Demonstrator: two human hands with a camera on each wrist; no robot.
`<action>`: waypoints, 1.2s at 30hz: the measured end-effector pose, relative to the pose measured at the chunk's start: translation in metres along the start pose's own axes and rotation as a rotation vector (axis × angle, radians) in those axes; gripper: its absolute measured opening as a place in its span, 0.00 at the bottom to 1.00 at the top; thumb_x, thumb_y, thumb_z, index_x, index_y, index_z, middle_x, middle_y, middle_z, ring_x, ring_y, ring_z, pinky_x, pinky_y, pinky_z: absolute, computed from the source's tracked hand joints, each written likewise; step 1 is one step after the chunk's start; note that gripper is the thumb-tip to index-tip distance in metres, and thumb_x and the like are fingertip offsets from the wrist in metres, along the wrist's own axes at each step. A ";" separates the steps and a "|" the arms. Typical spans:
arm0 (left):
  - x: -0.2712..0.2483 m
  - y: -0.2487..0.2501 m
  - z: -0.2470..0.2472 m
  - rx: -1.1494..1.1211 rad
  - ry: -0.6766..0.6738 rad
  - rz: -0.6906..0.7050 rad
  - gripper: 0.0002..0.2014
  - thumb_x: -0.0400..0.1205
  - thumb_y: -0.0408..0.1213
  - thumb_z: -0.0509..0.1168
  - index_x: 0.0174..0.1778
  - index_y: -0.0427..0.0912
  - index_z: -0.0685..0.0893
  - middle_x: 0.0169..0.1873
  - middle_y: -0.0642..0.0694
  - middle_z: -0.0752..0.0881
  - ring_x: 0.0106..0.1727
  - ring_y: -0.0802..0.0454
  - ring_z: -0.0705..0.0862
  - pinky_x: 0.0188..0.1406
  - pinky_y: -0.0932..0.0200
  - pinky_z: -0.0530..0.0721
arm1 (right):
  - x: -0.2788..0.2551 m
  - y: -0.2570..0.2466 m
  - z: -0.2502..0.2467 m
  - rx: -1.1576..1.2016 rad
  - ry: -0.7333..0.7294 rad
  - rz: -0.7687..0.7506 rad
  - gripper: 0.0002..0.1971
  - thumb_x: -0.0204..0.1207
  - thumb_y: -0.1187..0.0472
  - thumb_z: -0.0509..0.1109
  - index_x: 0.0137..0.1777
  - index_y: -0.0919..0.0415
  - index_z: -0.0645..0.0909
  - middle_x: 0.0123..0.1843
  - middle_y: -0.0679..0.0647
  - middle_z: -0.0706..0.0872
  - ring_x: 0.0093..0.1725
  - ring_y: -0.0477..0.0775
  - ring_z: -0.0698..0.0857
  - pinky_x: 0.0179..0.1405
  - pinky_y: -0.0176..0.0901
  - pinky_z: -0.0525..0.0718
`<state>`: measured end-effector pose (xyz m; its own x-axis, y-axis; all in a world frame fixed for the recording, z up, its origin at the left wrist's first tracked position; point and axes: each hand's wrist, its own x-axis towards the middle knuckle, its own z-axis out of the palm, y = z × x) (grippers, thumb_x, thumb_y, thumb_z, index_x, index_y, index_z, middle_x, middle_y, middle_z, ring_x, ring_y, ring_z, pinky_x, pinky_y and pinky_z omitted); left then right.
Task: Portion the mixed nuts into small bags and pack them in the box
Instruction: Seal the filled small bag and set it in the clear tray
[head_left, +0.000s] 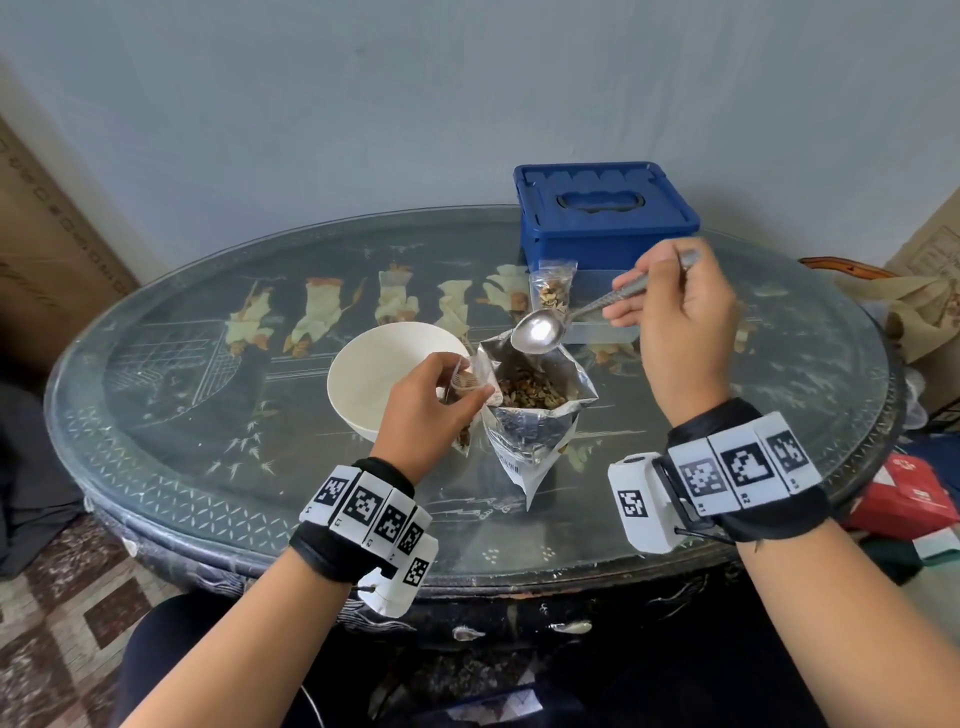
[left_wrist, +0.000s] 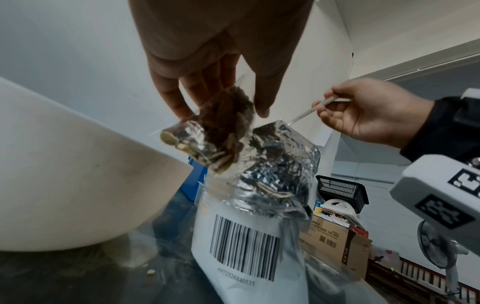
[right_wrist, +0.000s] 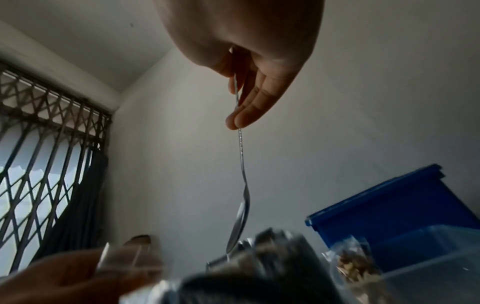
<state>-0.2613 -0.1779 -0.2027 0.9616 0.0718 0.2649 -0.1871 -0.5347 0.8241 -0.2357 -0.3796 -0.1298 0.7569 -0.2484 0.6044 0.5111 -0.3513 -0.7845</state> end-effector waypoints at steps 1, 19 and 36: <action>0.000 -0.001 0.000 0.001 0.001 -0.001 0.15 0.75 0.40 0.73 0.55 0.39 0.81 0.45 0.51 0.83 0.48 0.56 0.81 0.40 0.76 0.75 | -0.003 0.006 0.001 -0.029 -0.013 0.004 0.10 0.85 0.61 0.54 0.42 0.53 0.72 0.37 0.56 0.85 0.28 0.49 0.86 0.27 0.35 0.83; -0.005 0.000 0.003 0.015 0.001 -0.013 0.18 0.74 0.41 0.74 0.56 0.39 0.80 0.45 0.51 0.83 0.50 0.55 0.81 0.46 0.66 0.77 | -0.039 0.036 0.008 -0.325 -0.398 -0.352 0.15 0.82 0.60 0.54 0.44 0.70 0.79 0.36 0.58 0.83 0.31 0.58 0.85 0.33 0.42 0.77; -0.005 0.001 0.005 0.013 -0.006 -0.024 0.19 0.74 0.42 0.73 0.58 0.39 0.80 0.46 0.50 0.83 0.51 0.54 0.80 0.49 0.61 0.80 | -0.050 0.039 0.024 -0.279 -0.297 0.001 0.14 0.83 0.57 0.54 0.41 0.64 0.76 0.33 0.54 0.85 0.28 0.55 0.85 0.33 0.51 0.83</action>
<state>-0.2653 -0.1826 -0.2058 0.9670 0.0798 0.2418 -0.1611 -0.5435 0.8238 -0.2443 -0.3595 -0.1942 0.8631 0.0081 0.5049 0.4107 -0.5930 -0.6926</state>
